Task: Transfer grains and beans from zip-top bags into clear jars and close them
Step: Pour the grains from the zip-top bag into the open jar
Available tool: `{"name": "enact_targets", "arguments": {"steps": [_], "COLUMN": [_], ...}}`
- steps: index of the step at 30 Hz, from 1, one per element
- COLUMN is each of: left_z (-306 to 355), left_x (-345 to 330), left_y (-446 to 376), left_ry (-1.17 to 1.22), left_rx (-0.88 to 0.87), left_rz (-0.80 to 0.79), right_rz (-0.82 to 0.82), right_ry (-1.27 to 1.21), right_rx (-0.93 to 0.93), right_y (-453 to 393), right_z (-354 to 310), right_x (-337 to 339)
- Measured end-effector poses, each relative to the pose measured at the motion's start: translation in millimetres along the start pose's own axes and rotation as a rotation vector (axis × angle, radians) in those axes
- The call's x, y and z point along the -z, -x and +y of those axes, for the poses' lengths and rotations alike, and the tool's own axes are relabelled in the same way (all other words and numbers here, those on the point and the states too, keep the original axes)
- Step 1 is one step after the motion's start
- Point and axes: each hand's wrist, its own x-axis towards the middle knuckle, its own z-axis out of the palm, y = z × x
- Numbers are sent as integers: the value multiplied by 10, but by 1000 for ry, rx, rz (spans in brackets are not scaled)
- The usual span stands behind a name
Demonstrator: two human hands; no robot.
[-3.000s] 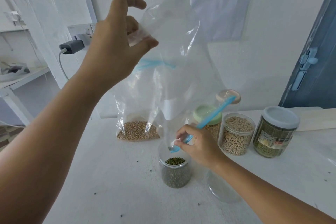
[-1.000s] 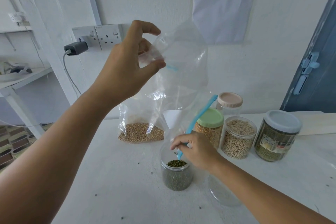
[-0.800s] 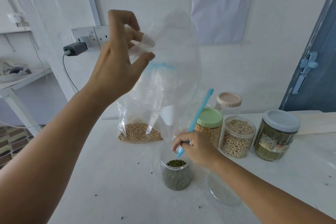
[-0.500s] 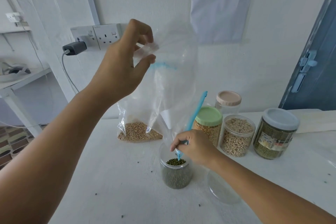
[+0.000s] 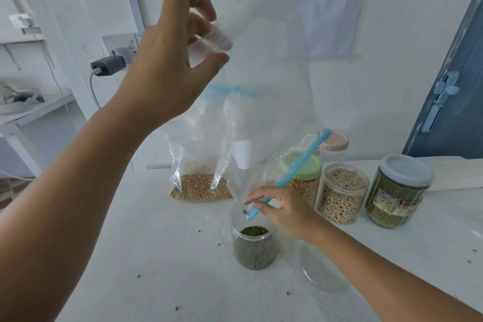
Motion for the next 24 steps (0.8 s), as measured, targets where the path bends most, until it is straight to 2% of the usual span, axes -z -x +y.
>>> {"name": "enact_targets", "arguments": {"steps": [2, 5, 9, 16, 19, 24], "left_z": [34, 80, 90, 91, 87, -8], "left_x": [32, 30, 1, -61, -97, -160], "left_y": [-25, -32, -6, 12, 45, 143], "left_ry": [5, 45, 34, 61, 56, -122], "left_rx": [-4, 12, 24, 8, -36, -180], "left_rz": [11, 10, -19, -95, -89, -141], "right_rz": [-31, 27, -3, 66, 53, 63], "right_ry": [43, 11, 14, 60, 71, 40], "right_rx": [8, 16, 19, 43, 25, 17], "right_y": [1, 10, 2, -27, -30, -23], "right_z": [1, 4, 2, 44, 74, 68], "right_x": [5, -1, -19, -63, -77, -84]}}
